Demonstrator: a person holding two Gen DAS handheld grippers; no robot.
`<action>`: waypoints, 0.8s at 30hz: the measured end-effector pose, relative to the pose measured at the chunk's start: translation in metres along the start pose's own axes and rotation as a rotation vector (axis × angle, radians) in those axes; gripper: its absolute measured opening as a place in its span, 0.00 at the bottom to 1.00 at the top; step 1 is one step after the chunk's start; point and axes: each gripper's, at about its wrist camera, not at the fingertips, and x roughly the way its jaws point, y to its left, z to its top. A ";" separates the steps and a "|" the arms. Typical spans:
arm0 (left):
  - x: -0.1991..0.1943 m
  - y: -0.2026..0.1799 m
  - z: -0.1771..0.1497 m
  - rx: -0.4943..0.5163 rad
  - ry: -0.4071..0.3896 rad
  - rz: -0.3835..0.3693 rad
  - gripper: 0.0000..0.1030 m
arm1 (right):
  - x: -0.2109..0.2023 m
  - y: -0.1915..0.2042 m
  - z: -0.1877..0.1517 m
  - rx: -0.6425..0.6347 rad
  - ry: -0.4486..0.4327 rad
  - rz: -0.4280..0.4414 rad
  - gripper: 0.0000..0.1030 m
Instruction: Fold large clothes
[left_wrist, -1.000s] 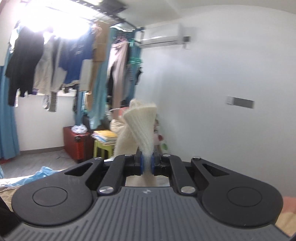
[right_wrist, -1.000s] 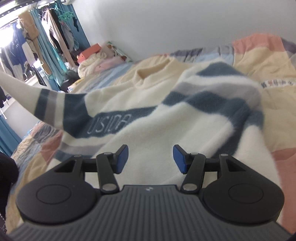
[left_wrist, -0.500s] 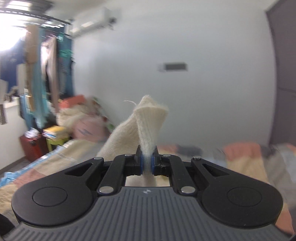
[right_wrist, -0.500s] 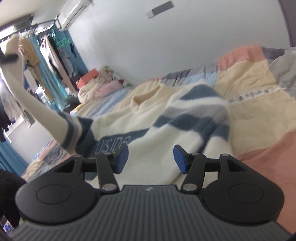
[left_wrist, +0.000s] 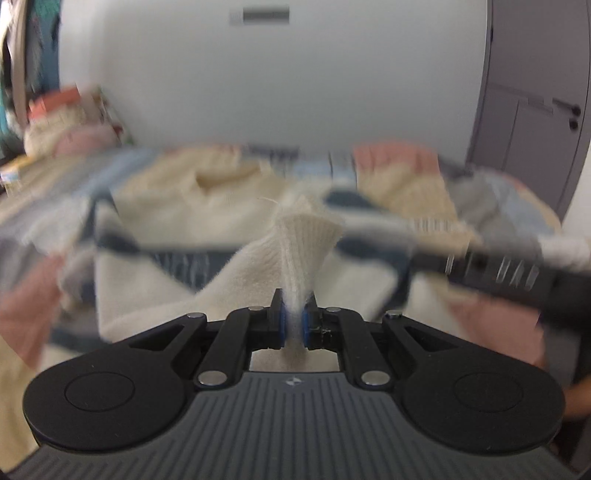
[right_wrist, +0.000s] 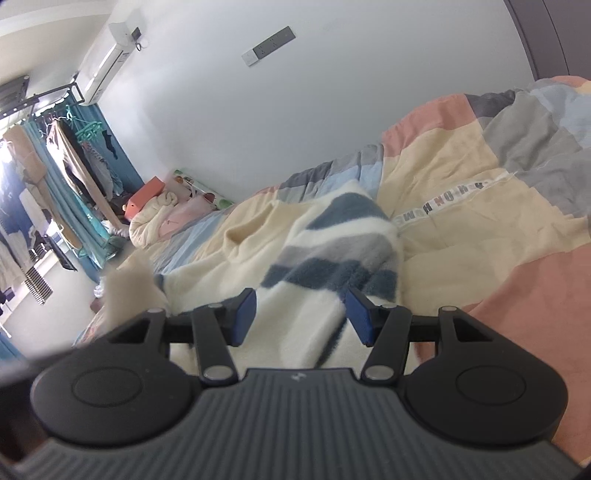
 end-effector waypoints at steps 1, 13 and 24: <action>0.006 0.004 -0.008 -0.011 0.029 -0.018 0.10 | 0.001 0.001 -0.001 -0.005 0.004 -0.001 0.56; -0.044 0.045 -0.017 -0.162 0.065 -0.175 0.68 | 0.009 0.012 -0.005 -0.026 0.045 0.023 0.57; -0.048 0.148 -0.024 -0.457 0.058 -0.028 0.69 | 0.053 0.046 -0.010 -0.130 0.168 0.110 0.73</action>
